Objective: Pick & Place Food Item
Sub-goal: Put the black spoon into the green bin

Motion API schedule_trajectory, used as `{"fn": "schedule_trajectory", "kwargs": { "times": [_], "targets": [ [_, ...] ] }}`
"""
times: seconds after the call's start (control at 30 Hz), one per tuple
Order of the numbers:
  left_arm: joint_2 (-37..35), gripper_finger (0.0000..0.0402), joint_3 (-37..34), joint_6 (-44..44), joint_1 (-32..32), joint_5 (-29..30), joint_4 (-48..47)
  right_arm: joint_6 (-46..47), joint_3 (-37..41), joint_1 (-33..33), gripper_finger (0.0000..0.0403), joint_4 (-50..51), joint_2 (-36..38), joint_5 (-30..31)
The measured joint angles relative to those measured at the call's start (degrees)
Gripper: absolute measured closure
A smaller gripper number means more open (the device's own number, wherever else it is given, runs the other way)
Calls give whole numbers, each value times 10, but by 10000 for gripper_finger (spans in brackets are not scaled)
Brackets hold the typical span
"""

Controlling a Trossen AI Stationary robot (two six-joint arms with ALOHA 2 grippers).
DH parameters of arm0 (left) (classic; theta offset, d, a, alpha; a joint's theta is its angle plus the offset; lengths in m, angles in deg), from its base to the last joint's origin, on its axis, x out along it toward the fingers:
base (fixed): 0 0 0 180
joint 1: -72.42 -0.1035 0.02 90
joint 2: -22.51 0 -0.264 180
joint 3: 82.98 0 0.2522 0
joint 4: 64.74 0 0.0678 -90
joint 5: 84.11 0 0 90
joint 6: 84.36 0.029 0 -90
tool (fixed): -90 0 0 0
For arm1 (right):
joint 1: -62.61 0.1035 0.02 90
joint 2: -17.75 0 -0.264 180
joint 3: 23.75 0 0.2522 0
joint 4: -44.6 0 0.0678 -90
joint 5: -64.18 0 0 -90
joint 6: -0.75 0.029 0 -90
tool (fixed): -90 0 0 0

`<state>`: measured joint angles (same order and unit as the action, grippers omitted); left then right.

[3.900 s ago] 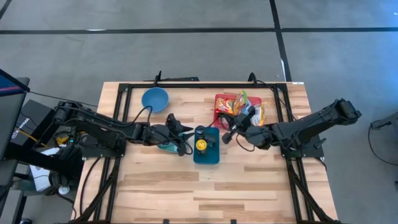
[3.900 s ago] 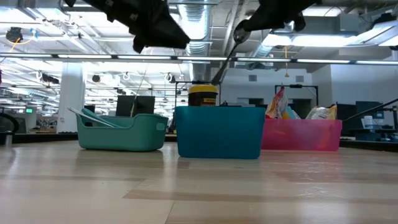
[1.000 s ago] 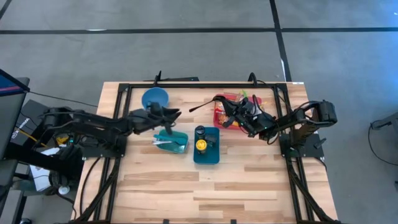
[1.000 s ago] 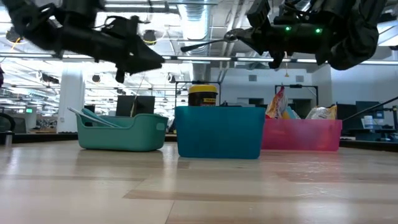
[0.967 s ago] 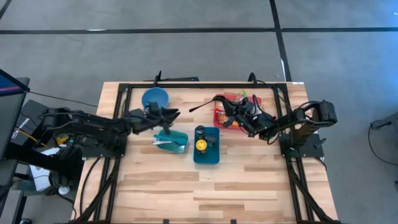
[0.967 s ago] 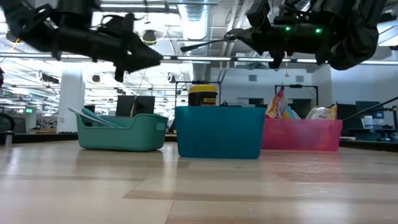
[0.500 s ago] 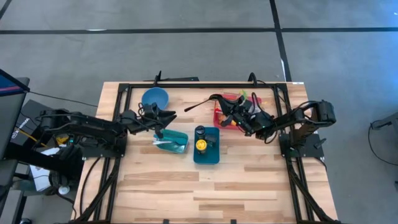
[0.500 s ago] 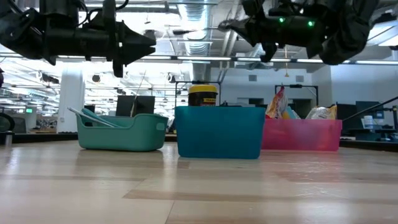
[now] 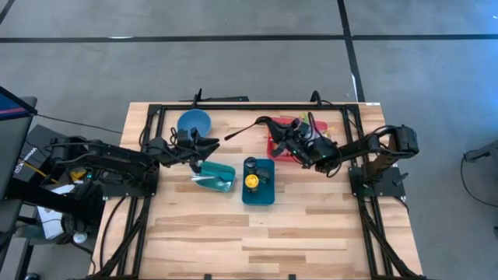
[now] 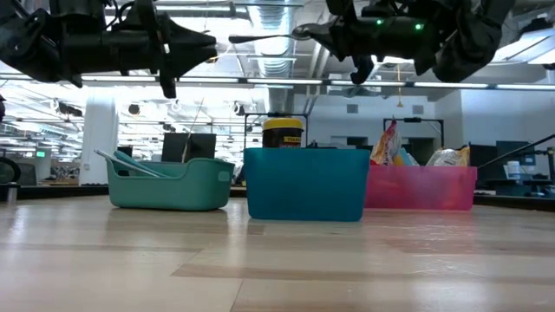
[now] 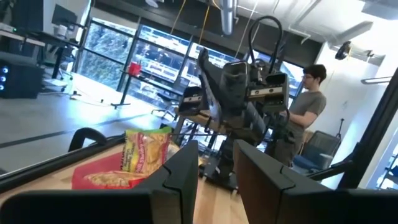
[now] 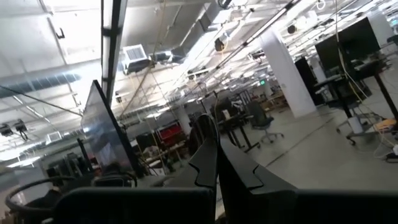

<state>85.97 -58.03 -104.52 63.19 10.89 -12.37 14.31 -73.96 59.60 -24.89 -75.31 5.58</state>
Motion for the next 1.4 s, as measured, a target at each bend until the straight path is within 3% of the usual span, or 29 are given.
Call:
{"fn": "schedule_trajectory", "kwargs": {
  "times": [0.73, 1.13, 1.4],
  "targets": [
    [0, 305, 1, -2, 15, 0, 10, 32, -52, 8, 403, 114, 0, -15],
    [0, 305, 1, -2, 28, 8, 10, 45, -58, 7, 403, 128, -1, -15],
    [41, 305, 16, -13, 28, 11, 16, 44, -99, 7, 403, 105, -70, -16]
  ]
}}
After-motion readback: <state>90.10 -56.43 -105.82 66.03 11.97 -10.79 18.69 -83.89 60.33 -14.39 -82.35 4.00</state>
